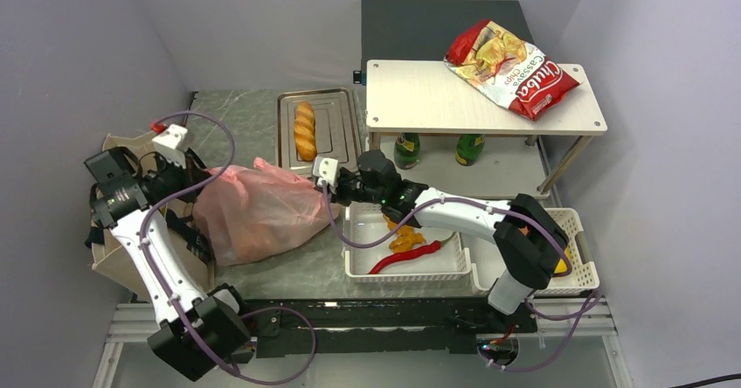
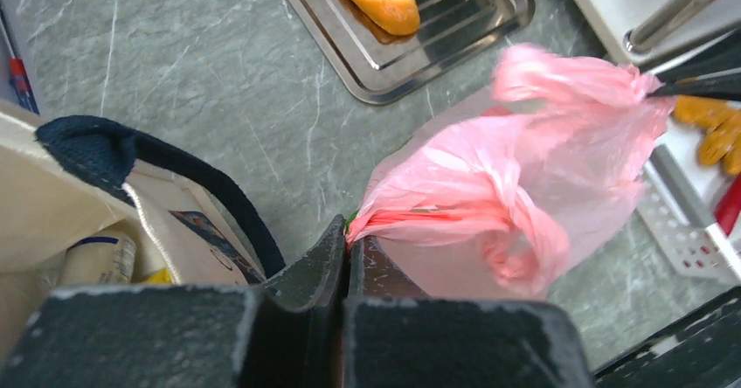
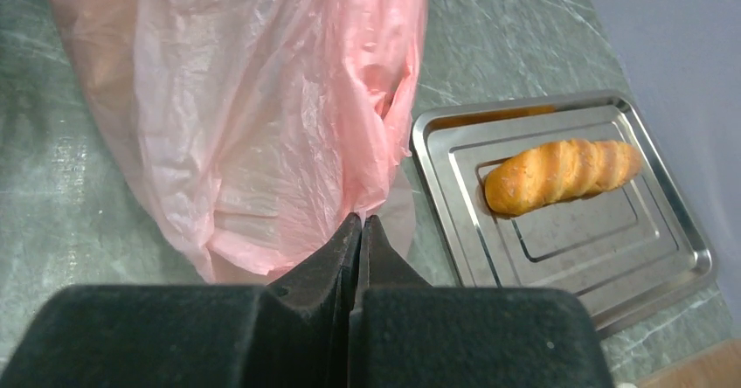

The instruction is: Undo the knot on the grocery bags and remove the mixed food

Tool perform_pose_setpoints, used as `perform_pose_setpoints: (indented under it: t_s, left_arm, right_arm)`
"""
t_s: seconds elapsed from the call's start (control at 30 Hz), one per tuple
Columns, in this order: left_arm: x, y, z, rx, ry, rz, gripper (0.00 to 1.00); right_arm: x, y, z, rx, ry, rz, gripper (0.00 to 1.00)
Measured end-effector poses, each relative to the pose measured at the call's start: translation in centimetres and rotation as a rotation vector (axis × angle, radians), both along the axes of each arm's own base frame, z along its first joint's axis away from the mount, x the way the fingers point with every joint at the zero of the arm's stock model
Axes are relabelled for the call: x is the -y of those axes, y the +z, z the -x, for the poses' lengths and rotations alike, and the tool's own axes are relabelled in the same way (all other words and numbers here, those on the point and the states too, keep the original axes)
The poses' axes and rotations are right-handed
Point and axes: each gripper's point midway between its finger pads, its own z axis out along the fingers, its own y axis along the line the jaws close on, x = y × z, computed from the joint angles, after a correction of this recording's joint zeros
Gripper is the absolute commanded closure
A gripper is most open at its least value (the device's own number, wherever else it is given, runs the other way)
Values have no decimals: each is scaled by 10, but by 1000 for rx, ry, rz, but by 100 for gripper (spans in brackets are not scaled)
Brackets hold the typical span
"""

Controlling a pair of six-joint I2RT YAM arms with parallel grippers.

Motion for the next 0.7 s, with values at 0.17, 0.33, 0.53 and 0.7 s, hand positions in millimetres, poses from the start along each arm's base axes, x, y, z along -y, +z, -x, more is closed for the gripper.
perform_pose_setpoints:
  t_s: [0.17, 0.33, 0.53, 0.7]
  left_arm:
    - [-7, 23, 0, 21, 76, 139, 100]
    - [5, 48, 4, 106, -12, 138, 99]
    - [40, 29, 42, 158, -246, -76, 100]
    - [54, 0, 67, 164, -333, -204, 100]
  right_arm:
    - [7, 8, -2, 9, -10, -9, 100]
    - [7, 13, 2, -15, 1, -16, 51]
    - [-13, 49, -5, -98, -8, -82, 24]
    - [-37, 89, -11, -129, 4, -169, 59]
